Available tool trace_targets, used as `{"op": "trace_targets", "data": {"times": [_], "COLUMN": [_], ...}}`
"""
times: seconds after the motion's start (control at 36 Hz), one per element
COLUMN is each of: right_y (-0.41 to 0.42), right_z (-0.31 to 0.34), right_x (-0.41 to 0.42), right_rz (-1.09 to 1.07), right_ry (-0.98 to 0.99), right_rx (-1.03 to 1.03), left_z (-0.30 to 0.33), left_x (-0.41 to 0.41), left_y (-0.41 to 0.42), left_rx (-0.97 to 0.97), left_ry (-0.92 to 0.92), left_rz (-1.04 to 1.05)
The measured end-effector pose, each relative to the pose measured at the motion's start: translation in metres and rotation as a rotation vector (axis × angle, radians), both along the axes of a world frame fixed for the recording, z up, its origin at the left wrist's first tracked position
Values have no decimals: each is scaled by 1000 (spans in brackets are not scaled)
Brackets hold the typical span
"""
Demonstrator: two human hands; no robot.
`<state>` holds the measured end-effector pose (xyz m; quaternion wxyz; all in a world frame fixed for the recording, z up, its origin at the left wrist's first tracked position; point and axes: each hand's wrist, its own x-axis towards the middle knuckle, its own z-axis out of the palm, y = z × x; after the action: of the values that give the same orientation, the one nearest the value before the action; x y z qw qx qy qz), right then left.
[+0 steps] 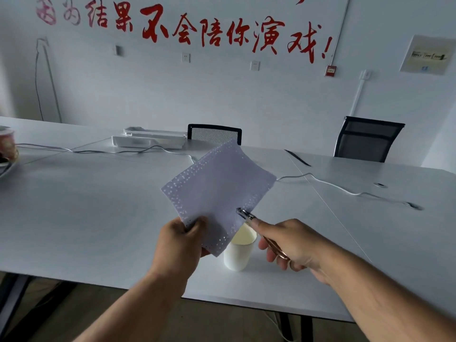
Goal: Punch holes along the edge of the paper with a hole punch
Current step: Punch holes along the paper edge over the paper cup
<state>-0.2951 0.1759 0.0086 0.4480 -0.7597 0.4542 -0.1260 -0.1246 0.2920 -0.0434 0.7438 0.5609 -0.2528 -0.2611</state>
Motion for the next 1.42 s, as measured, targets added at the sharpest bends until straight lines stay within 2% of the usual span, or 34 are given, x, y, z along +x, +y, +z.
{"op": "trace_targets", "data": {"times": [0.61,1.03,1.42], "right_y": [4,-3,0], "right_z": [-3,-10,-7], "right_x": [-3,-6,-7], "right_rz": [-16,-21,-61], "right_ry": [-50,-12,-74], "right_rx": [13,-23,59], "left_z": [2,-2,3], "left_x": [-5,-5,-6], "left_y": [-4,-5,-5], "left_rx": [-14,16,-32], "left_ry": [-32,-64,-27], "left_rz": [6,16,30]}}
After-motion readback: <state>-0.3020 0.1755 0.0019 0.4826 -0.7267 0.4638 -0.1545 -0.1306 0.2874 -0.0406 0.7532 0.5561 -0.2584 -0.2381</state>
